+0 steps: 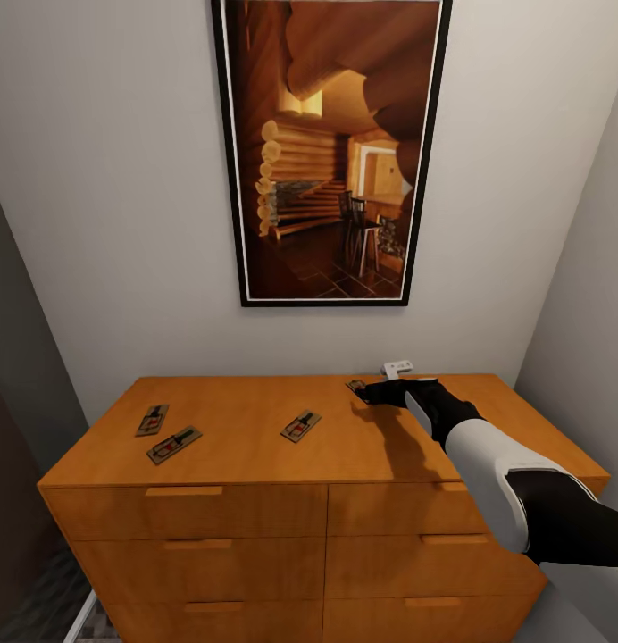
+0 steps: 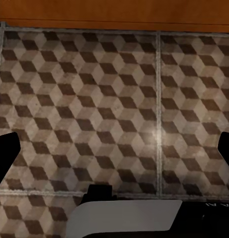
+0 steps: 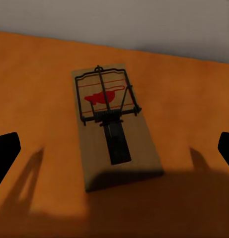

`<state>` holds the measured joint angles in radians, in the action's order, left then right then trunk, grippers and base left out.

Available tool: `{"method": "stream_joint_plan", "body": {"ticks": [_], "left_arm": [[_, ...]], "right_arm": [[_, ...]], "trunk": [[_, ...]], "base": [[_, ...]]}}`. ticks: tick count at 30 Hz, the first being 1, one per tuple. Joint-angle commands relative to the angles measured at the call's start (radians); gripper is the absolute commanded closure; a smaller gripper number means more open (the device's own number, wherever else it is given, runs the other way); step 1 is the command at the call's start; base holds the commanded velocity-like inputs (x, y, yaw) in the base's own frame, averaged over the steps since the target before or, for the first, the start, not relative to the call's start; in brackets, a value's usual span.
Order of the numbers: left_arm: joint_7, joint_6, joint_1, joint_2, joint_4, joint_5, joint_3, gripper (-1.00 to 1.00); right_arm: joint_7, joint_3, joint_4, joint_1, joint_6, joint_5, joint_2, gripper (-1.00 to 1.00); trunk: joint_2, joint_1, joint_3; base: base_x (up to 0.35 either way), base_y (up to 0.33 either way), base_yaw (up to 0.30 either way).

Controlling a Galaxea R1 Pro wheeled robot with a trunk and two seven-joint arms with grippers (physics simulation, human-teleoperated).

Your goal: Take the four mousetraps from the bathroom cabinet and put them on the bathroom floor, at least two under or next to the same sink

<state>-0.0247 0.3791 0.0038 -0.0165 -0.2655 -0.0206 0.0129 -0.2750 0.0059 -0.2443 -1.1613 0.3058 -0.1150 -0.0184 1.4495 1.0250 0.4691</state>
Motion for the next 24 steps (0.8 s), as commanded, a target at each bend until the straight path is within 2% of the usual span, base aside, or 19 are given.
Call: {"method": "stream_joint_plan", "body": {"ticks": [1,24], "left_arm": [[-0.001,0.001,0.000,0.000,-0.001,-0.002,0.001,-1.00],[-0.001,0.001,0.000,0.000,-0.001,-0.001,0.001,-1.00]], "right_arm": [[-0.004,0.000,-0.002,0.000,0.004,-0.011,0.000,-1.00],[0.000,0.000,0.000,-0.001,0.004,-0.012,0.000,-1.00]], "trunk": [[0.000,0.000,0.001],[0.000,0.000,0.001]], "base": [[0.000,0.000,0.000],[0.000,0.000,0.000]]}}
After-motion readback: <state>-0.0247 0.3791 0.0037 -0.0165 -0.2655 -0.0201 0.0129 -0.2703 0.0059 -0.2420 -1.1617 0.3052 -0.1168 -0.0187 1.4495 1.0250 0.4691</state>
